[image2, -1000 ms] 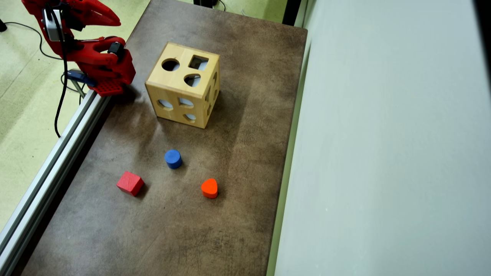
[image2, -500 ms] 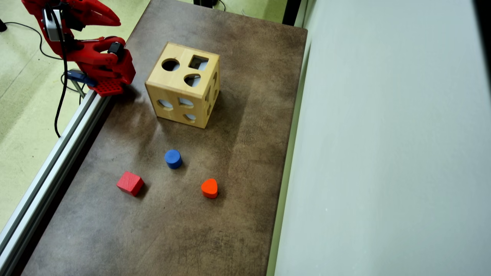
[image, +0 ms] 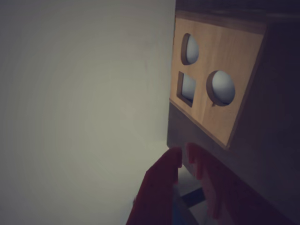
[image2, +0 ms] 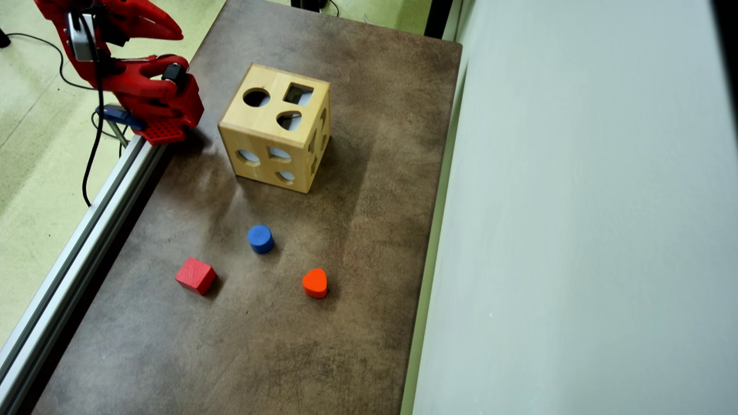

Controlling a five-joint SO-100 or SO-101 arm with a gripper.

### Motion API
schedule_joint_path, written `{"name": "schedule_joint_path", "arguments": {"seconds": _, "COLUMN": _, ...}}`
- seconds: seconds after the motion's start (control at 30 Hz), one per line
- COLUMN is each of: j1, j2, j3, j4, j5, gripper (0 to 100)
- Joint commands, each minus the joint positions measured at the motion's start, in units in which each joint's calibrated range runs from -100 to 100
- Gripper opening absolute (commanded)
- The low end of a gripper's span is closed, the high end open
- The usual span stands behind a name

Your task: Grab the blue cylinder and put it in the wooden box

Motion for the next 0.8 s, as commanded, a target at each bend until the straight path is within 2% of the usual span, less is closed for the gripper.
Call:
{"name": "schedule_joint_path", "arguments": {"seconds": 0.0, "j1": 0.3, "j2": 7.4, "j3": -1.2, "j4": -0.8, "j5": 0.3, "gripper": 3}}
{"name": "schedule_joint_path", "arguments": {"seconds": 0.2, "j1": 1.3, "j2": 16.2, "j3": -7.0, "j4": -12.8, "j5": 0.3, "gripper": 3}}
{"name": "schedule_joint_path", "arguments": {"seconds": 0.33, "j1": 9.3, "j2": 23.1, "j3": -9.5, "j4": -18.5, "j5": 0.4, "gripper": 3}}
{"name": "schedule_joint_path", "arguments": {"seconds": 0.5, "j1": 19.0, "j2": 29.9, "j3": -9.5, "j4": -20.7, "j5": 0.4, "gripper": 3}}
{"name": "schedule_joint_path", "arguments": {"seconds": 0.77, "j1": 23.6, "j2": 44.8, "j3": -9.7, "j4": -20.8, "j5": 0.4, "gripper": 3}}
